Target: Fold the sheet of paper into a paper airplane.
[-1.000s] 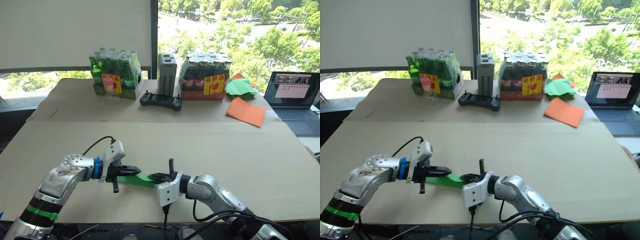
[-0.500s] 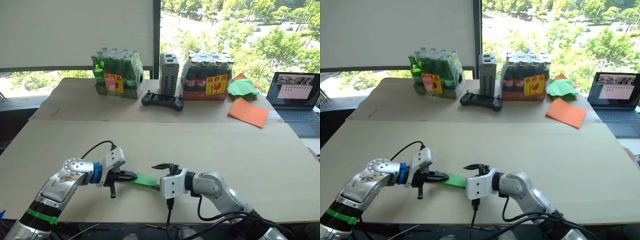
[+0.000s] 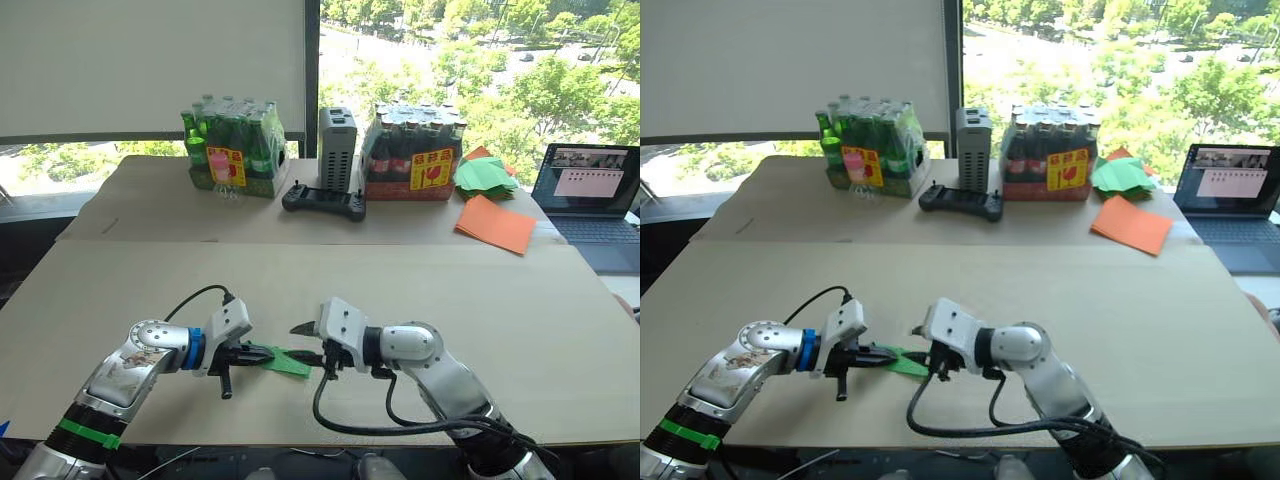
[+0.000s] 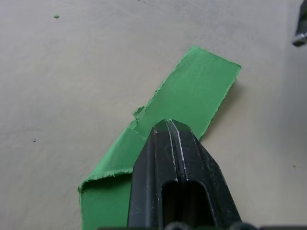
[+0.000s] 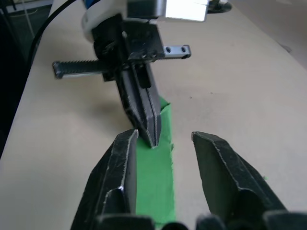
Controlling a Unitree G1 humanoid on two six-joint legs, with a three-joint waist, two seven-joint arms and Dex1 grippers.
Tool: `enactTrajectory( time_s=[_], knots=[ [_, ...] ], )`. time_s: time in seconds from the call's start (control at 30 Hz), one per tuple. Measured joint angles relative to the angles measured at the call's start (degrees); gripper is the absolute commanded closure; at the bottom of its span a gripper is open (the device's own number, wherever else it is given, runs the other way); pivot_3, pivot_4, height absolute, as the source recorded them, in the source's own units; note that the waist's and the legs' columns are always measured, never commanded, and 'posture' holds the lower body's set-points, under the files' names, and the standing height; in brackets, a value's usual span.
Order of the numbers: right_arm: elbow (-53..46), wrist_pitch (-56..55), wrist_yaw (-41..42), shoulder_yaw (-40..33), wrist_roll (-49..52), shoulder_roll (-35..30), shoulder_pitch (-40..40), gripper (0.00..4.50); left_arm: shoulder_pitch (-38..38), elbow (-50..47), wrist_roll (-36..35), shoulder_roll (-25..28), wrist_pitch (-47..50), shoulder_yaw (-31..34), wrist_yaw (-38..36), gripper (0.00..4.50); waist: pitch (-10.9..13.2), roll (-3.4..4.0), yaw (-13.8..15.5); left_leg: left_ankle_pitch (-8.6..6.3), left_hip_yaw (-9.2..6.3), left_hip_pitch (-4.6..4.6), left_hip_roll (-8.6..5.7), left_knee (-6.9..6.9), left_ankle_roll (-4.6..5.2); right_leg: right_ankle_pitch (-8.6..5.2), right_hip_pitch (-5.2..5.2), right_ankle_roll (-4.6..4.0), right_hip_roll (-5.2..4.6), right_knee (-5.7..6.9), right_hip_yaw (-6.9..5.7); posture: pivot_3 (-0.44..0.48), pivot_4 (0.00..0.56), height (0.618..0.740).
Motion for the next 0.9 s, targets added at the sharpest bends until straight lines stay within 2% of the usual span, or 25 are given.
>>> enactTrajectory(
  time_s=[0.07, 0.27, 0.4, 0.9],
  knots=[
    [1.52, 0.92, -0.67, 0.57, -0.18, -0.29, -0.25, 4.45, 0.04, -0.04, -0.02, 0.00, 0.00, 0.07, 0.01, 4.50, 0.00, 0.00, 0.19, 0.00, 0.01, -0.05, -0.01, 0.00, 0.00, 0.00, -0.01, 0.01, -0.02, -0.03, -0.02, 0.000, 0.150, 0.740],
    [7.57, 2.84, -2.42, 5.88, -1.95, -0.07, -1.46, 4.45, 0.06, -0.11, 0.01, -0.21, 0.13, 0.11, 0.50, 4.50, 0.00, 0.00, -0.04, 0.00, 0.01, -0.05, -0.01, 0.00, 0.00, 0.00, -0.05, 0.00, -0.02, 0.03, -0.02, 0.000, 0.150, 0.740],
    [9.90, 2.94, -3.88, 6.81, -2.97, 0.38, -2.95, 4.45, 0.08, -0.21, 0.01, -0.59, 0.25, 0.11, 0.88, 4.50, 0.00, 0.00, -0.11, 0.00, 0.00, -0.04, 0.00, 0.00, 0.00, 0.00, -0.05, 0.00, -0.01, 0.03, -0.02, 0.000, 0.150, 0.740],
    [10.32, 4.94, -4.77, 9.01, -3.75, -0.24, -4.50, 4.45, 0.11, -0.50, 0.12, -0.87, 0.55, -0.09, 2.05, 4.50, -0.01, 0.02, -0.15, 0.00, 0.00, 0.11, 0.00, 0.00, 0.00, 0.00, 0.07, 0.00, -0.01, 0.05, -0.01, 0.000, 0.150, 0.740]
  ],
)
